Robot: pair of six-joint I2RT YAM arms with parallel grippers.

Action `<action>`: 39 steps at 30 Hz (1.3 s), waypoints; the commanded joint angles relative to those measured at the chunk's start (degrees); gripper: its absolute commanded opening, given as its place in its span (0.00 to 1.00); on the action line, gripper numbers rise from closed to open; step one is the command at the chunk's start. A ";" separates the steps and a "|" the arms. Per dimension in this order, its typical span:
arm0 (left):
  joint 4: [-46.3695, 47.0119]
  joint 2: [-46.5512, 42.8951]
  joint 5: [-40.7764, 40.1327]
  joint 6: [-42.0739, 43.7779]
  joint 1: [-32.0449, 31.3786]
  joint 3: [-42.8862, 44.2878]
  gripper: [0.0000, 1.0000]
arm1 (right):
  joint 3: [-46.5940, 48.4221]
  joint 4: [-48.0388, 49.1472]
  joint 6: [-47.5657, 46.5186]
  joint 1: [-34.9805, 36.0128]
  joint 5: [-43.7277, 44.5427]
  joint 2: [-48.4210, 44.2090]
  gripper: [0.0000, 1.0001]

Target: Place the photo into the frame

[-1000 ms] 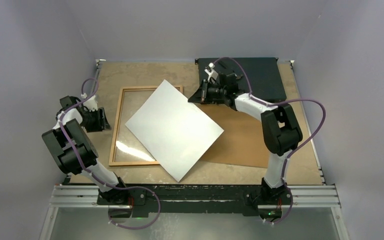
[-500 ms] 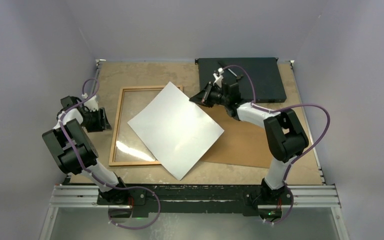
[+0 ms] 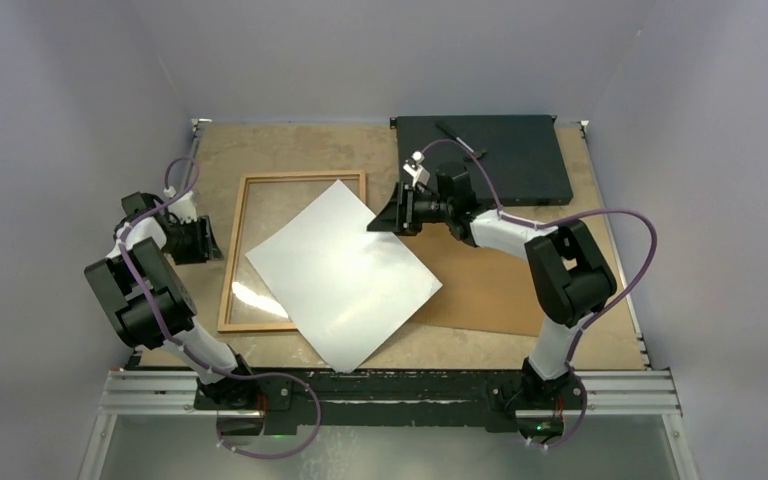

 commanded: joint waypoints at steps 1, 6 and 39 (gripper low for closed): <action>0.66 -1.84 1.10 0.36 -0.26 0.59 0.47 | 0.42 -0.03 -4.08 0.60 -9.39 -0.48 0.56; 0.65 -1.53 1.05 0.36 -0.29 0.83 0.47 | 2.77 -5.02 -8.58 0.76 -12.18 0.71 0.40; 1.62 -2.05 2.10 0.01 -0.91 -2.25 0.47 | 0.57 7.27 20.38 13.31 37.87 -3.30 0.00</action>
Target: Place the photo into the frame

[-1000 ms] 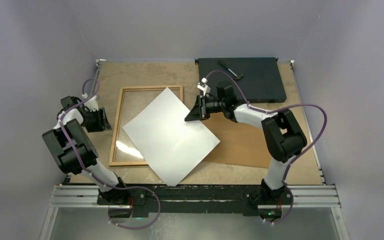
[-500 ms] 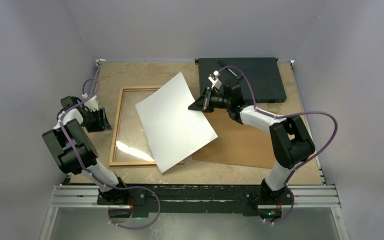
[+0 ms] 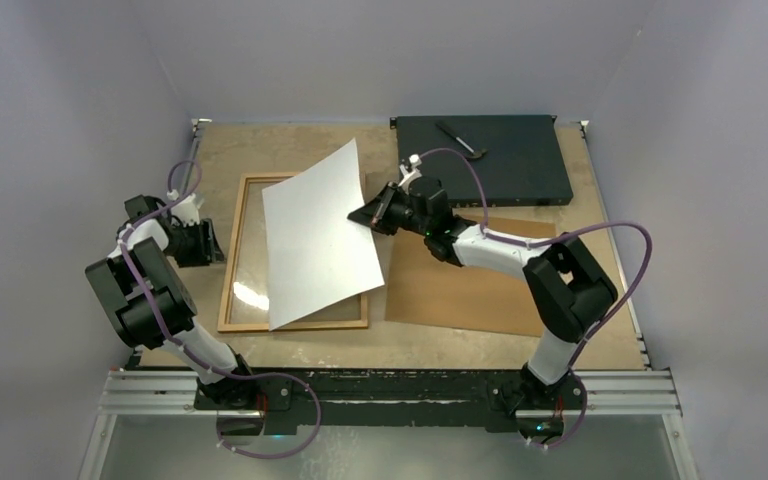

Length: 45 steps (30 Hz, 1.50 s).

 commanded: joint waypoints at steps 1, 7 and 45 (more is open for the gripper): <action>1.28 -2.11 1.33 0.04 -0.91 -1.51 0.47 | 3.28 -0.28 2.47 4.36 12.54 1.30 0.00; 1.14 -2.63 1.21 0.48 -0.93 -2.15 0.47 | 5.55 0.20 2.61 6.69 17.34 4.39 0.00; -0.21 -3.47 1.64 1.11 -0.96 -0.69 0.46 | 10.43 -32.25 -17.84 10.73 30.18 -1.10 0.99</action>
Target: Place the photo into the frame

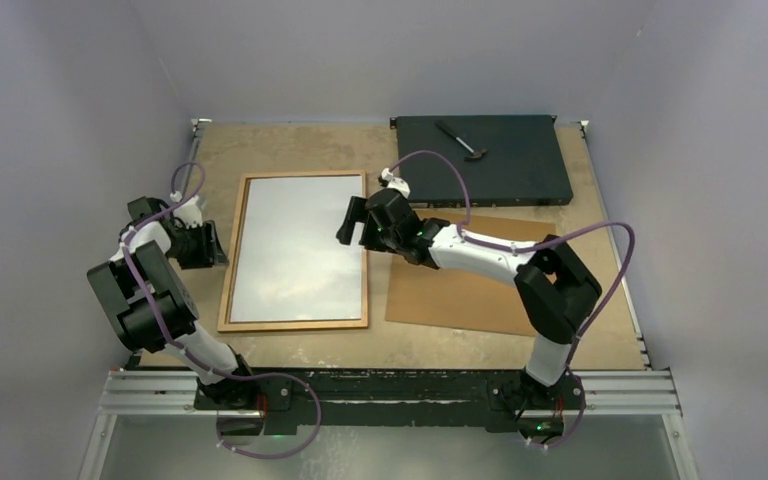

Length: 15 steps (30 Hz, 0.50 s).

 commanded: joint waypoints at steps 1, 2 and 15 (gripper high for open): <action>0.01 -1.93 1.57 1.06 -0.30 1.29 0.46 | -1.14 -4.96 -5.91 -0.13 4.38 -6.51 0.99; 0.05 -2.01 1.60 1.01 -0.30 1.27 0.46 | -2.09 -4.15 -6.79 -0.14 4.21 -7.40 0.98; 0.52 -1.53 1.60 0.44 -0.28 1.35 0.46 | 7.45 -3.95 -11.17 -0.23 0.38 2.05 0.67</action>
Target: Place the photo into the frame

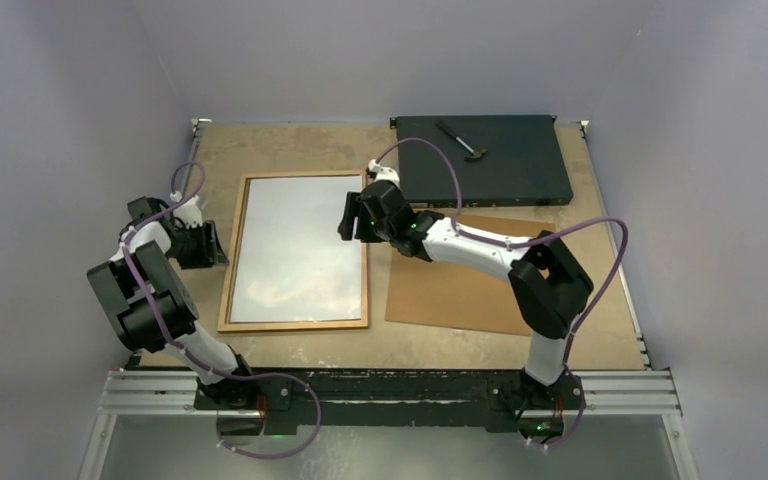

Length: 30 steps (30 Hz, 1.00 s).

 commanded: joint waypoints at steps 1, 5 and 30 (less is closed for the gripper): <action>0.60 -1.42 1.63 0.39 -0.30 1.36 0.46 | 3.01 -2.17 -1.17 -0.17 -1.39 2.83 0.66; 0.90 -1.24 1.74 0.28 -0.30 1.10 0.46 | 0.61 -0.68 -0.21 -0.19 -2.98 3.54 0.63; 1.31 -1.58 1.56 0.03 -0.30 0.54 0.46 | -2.78 3.88 1.76 -0.72 -10.12 8.98 0.60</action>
